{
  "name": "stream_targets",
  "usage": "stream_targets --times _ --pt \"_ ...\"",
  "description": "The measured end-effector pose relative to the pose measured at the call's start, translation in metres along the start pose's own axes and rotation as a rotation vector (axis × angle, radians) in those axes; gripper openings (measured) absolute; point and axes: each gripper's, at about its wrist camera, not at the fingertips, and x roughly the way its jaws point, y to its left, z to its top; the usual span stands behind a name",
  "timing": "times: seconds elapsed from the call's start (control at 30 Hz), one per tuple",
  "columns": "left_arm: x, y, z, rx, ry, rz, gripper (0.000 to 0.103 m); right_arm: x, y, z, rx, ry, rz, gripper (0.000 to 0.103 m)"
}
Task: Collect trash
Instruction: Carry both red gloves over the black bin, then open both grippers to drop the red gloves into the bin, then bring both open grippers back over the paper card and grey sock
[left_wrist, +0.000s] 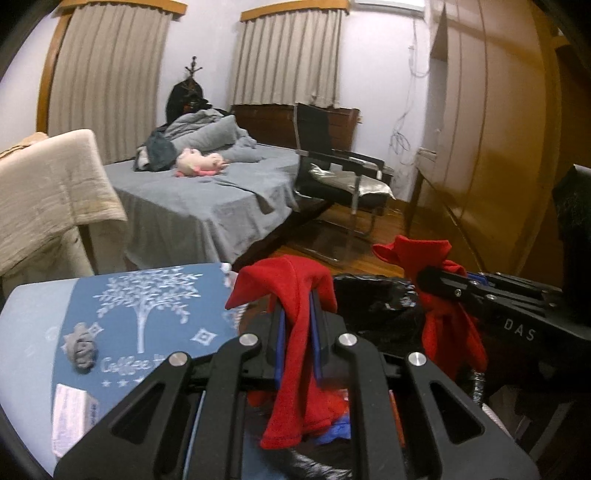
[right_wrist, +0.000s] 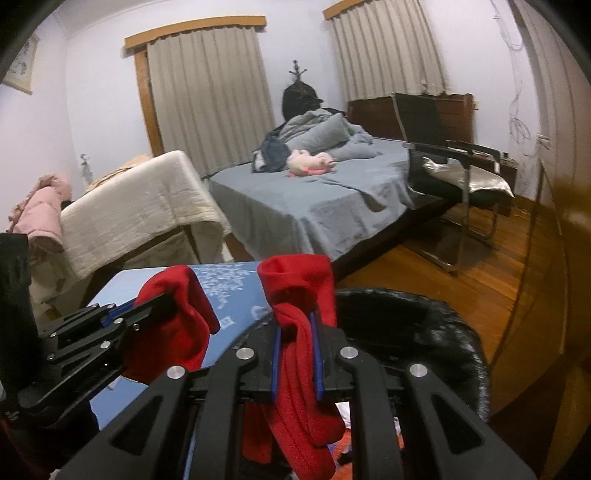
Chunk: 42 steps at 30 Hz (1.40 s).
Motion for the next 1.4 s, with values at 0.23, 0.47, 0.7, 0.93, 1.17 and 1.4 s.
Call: stream_targets --times 0.23,0.47,0.7,0.93,1.17,1.4 --pt "0.025 -0.028 -0.001 0.034 0.027 -0.071 0.011 -0.002 -0.030 -0.008 0.037 0.013 -0.056 0.013" --pt "0.048 -0.043 -0.008 0.053 0.077 -0.123 0.029 0.004 -0.055 -0.020 0.076 0.038 -0.102 0.022" --pt "0.050 -0.039 -0.012 0.053 0.092 -0.111 0.054 0.003 -0.066 -0.028 0.096 0.040 -0.123 0.042" --pt "0.036 -0.022 -0.007 0.031 0.056 -0.038 0.076 -0.002 -0.063 -0.027 0.090 0.013 -0.151 0.079" --pt "0.012 0.007 -0.005 0.002 0.028 0.053 0.089 -0.003 -0.046 -0.023 0.071 -0.010 -0.146 0.097" --pt "-0.011 0.038 -0.010 -0.034 0.018 0.129 0.090 0.007 -0.015 -0.021 0.047 -0.001 -0.101 0.097"
